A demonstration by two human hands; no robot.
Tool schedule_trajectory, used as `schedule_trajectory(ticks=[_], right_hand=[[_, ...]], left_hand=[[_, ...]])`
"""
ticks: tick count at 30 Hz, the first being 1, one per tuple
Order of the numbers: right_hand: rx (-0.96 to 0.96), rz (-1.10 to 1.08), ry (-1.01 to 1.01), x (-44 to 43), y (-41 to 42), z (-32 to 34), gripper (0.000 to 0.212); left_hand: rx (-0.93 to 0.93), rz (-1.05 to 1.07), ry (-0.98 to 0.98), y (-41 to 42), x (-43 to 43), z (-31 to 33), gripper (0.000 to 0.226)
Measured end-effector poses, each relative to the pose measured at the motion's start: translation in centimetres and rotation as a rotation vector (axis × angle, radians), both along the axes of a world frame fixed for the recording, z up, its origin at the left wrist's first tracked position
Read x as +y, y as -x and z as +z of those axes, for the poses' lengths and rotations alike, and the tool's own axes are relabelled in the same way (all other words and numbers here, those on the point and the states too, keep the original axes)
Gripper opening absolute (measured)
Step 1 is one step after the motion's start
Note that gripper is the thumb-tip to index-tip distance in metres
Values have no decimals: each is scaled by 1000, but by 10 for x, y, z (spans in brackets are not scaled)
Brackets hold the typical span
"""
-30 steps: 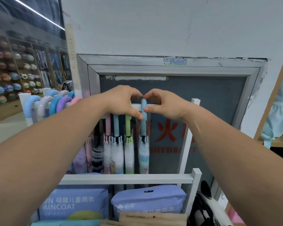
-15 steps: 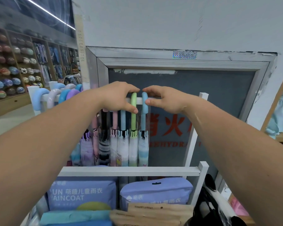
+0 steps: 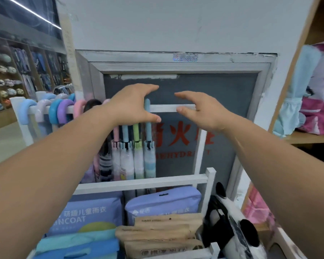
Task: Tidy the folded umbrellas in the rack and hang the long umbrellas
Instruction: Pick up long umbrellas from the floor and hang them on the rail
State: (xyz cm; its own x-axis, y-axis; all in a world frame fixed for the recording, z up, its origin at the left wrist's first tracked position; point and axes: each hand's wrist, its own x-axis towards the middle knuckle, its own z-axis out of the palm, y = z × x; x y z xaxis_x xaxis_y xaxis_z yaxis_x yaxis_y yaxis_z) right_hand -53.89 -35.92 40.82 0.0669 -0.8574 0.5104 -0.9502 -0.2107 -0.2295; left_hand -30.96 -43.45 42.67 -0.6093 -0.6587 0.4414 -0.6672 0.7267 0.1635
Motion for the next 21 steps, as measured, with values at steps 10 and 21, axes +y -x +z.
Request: schedule_trajectory(ticks=[10, 21], right_hand=[[141, -284, -65, 165, 151, -27, 53], [161, -537, -304, 414, 324, -138, 57]], left_hand=[[-81, -144, 2, 145, 125, -16, 92], [-210, -298, -112, 353, 317, -132, 78]])
